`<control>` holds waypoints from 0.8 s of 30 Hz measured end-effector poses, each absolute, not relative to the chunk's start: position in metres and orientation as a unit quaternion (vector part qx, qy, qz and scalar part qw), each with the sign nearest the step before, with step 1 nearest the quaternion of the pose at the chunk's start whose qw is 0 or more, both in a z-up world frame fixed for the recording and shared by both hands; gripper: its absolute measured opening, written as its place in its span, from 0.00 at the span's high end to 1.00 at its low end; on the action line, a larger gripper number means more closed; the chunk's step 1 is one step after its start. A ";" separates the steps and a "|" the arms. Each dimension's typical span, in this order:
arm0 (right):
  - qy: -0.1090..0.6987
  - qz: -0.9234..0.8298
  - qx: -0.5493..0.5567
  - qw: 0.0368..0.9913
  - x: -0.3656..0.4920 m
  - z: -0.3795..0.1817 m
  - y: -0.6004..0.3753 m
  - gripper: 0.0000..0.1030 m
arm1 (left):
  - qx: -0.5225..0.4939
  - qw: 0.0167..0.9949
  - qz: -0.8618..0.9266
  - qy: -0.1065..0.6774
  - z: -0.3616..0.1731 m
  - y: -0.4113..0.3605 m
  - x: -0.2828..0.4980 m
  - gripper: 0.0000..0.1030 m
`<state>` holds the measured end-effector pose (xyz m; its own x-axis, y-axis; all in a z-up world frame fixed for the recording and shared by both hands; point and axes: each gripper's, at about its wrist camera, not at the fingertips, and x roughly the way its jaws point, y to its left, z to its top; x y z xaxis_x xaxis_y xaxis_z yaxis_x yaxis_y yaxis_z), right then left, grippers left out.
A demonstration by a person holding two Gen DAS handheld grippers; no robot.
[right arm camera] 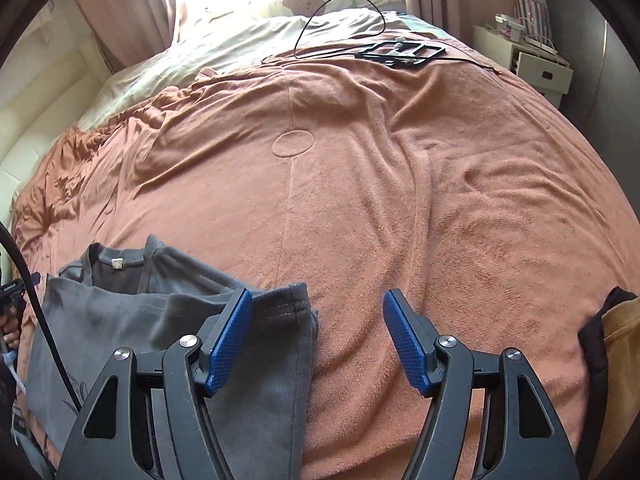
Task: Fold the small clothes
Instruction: 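Move both open grippers to the folded edge of the grey t-shirt, then grasp the folded edge with both grippers and flip the shirt over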
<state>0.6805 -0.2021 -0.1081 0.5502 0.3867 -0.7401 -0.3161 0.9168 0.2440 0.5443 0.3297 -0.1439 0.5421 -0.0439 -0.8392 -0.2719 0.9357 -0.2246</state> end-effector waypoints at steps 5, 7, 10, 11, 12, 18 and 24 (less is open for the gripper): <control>0.439 0.203 0.002 0.875 0.685 -0.109 -0.188 0.37 | -0.138 0.855 0.063 0.496 -0.162 0.320 0.552 0.56; 0.442 0.200 -0.010 0.874 0.691 -0.113 -0.178 0.48 | -0.129 0.855 0.061 0.498 -0.167 0.317 0.557 0.62; 0.441 0.198 -0.020 0.875 0.699 -0.116 -0.166 0.70 | -0.129 0.860 0.057 0.491 -0.168 0.315 0.561 0.74; 0.439 0.198 -0.024 0.876 0.699 -0.116 -0.164 0.81 | -0.125 0.862 0.054 0.487 -0.166 0.314 0.562 0.82; 0.437 0.194 -0.028 0.878 0.699 -0.115 -0.163 0.87 | -0.117 0.864 0.056 0.486 -0.164 0.313 0.562 0.87; 0.412 0.189 -0.041 0.890 0.684 -0.104 -0.161 0.97 | -0.102 0.877 0.064 0.465 -0.147 0.311 0.553 0.91; 0.394 0.172 -0.027 0.902 0.664 -0.083 -0.173 0.97 | -0.091 0.888 0.074 0.445 -0.119 0.309 0.538 0.92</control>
